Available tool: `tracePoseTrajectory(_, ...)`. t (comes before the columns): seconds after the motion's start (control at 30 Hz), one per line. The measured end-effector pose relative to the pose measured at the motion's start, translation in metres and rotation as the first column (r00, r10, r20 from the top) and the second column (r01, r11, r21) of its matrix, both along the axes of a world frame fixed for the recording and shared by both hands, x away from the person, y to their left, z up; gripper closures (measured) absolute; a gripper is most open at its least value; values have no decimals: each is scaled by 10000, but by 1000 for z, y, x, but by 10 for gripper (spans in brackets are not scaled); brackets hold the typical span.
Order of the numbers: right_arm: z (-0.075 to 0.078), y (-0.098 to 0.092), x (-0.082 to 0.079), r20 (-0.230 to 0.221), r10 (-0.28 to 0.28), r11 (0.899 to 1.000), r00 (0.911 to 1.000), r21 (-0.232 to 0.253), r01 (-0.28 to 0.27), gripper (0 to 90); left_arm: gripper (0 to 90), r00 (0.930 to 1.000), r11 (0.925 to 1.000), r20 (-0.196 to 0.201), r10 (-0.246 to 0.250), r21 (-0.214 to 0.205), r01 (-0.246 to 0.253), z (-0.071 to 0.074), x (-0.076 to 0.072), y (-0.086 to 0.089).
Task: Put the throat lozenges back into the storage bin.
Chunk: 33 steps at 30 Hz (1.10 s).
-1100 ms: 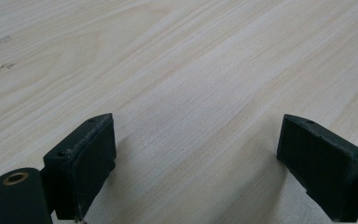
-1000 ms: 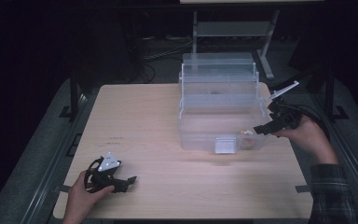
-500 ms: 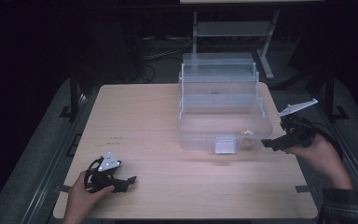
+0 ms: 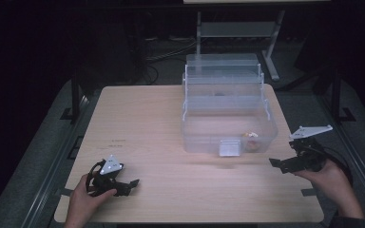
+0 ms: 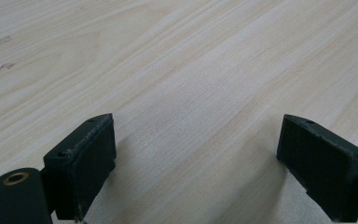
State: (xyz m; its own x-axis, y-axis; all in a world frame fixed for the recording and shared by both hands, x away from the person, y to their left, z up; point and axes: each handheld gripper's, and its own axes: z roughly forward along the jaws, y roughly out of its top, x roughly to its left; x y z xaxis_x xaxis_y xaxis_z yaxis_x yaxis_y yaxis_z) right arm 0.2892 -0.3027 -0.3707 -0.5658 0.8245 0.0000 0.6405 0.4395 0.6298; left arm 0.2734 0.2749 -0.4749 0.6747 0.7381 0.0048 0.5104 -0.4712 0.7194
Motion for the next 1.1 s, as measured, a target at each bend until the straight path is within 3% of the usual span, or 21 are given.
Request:
tracePoseTrajectory(0.27, -20, 2, -8, 254, 17, 9997, 9997, 225, -23, 20, 107, 10000, 10000, 0, -6, -4, 6, 0, 0, 0)
tracePoseTrajectory(0.3, -28, 3, -9, 368, -8, 9994, 9993, 335, -5, 20, 107, 10000, 10000, 20, 3, -21, -3, 0, 0, 0)
tracePoseTrajectory(0.37, -31, 4, -9, 367, -20, 9993, 9993, 363, 6, 20, 107, 10000, 10000, 11, -6, -6, 6, 0, 0, 0)
tracePoseTrajectory(0.63, -68, 7, -14, 376, -188, 9981, 9991, 592, 166, 4, 107, 10000, 10000, 12, -20, 13, 20, 0, 0, 0)
tracePoseTrajectory(1.1, -108, 8, -15, 642, -338, 9964, 9974, 798, 287, 3, 108, 10000, 10000, 15, 29, 14, -29, 0, 0, 0)
